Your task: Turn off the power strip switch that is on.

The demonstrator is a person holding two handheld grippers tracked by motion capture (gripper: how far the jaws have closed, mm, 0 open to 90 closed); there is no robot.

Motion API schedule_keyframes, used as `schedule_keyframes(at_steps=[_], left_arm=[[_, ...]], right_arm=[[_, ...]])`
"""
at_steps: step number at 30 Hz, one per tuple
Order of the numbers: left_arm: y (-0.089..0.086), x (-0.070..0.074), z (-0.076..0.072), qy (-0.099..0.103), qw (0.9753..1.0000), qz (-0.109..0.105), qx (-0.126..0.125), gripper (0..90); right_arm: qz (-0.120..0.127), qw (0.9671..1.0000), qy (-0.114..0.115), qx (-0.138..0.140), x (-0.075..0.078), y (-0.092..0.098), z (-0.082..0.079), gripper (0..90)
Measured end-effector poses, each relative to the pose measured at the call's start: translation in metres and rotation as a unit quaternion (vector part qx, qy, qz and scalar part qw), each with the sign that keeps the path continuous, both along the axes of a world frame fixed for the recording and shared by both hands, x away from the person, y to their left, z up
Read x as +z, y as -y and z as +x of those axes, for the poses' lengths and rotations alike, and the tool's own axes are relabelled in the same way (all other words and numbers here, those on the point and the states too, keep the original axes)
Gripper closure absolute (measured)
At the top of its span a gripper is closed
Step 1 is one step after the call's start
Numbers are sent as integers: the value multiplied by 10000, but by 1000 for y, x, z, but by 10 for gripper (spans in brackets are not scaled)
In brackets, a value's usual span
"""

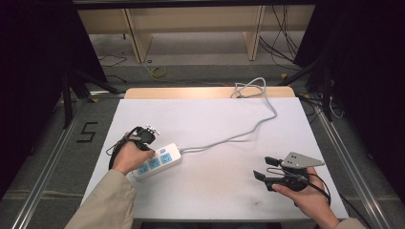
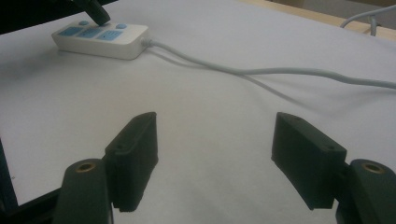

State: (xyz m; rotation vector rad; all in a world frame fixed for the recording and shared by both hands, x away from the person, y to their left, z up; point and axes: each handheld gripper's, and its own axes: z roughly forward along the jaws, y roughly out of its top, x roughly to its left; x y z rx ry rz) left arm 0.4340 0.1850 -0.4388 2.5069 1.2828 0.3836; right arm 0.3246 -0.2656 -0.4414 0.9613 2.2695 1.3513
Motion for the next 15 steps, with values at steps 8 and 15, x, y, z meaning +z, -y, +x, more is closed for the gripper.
schedule_keyframes(at_steps=[8,15], left_arm=[[-2,0,1,-29,10000,-50,-4,900],[0,-1,1,-53,10000,9,-14,900]], right_arm=[[-8,10000,-7,-11,0,0,0,318],[-4,10000,-12,-10,0,0,0,318]])
